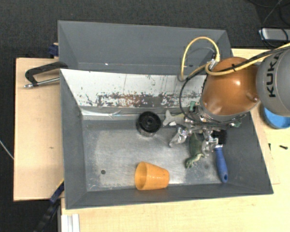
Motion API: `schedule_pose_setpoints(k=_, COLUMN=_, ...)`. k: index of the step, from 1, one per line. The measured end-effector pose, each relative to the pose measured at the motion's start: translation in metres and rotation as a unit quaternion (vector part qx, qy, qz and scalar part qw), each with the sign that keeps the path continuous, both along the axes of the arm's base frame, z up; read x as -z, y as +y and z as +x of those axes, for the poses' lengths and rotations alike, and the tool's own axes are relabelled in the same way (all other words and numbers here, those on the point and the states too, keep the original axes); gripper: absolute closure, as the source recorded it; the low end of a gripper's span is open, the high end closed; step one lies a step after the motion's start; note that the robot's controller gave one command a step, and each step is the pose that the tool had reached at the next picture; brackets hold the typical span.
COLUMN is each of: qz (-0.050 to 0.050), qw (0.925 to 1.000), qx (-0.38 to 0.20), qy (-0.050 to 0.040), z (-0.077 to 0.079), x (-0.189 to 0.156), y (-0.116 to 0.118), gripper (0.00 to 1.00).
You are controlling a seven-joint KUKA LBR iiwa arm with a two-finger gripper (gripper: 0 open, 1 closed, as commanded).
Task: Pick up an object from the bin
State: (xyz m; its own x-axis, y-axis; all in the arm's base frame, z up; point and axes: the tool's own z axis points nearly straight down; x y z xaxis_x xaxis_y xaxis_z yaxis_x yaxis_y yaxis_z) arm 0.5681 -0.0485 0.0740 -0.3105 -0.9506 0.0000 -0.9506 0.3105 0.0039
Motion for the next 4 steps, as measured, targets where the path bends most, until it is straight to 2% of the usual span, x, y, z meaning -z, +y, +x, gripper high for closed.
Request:
schedule_pose_setpoints(k=1, qz=-0.003, qw=0.9956, qx=-0.093, qy=-0.0045, z=-0.003, x=0.000, y=0.018, gripper=0.00)
schedule_pose_setpoints(k=2, qz=-0.004, qw=0.9957, qx=-0.093, qy=-0.0036, z=-0.003, x=-0.002, y=0.017, gripper=1.00)
schedule_pose_setpoints(k=3, qz=0.000, qw=0.9959, qx=-0.091, qy=-0.0078, z=-0.001, x=-0.078, y=0.017, gripper=1.00)
schedule_pose_setpoints(k=4, qz=0.000, qw=0.9960, qx=-0.089, qy=-0.0056, z=0.001, x=-0.101, y=0.019, gripper=1.00)
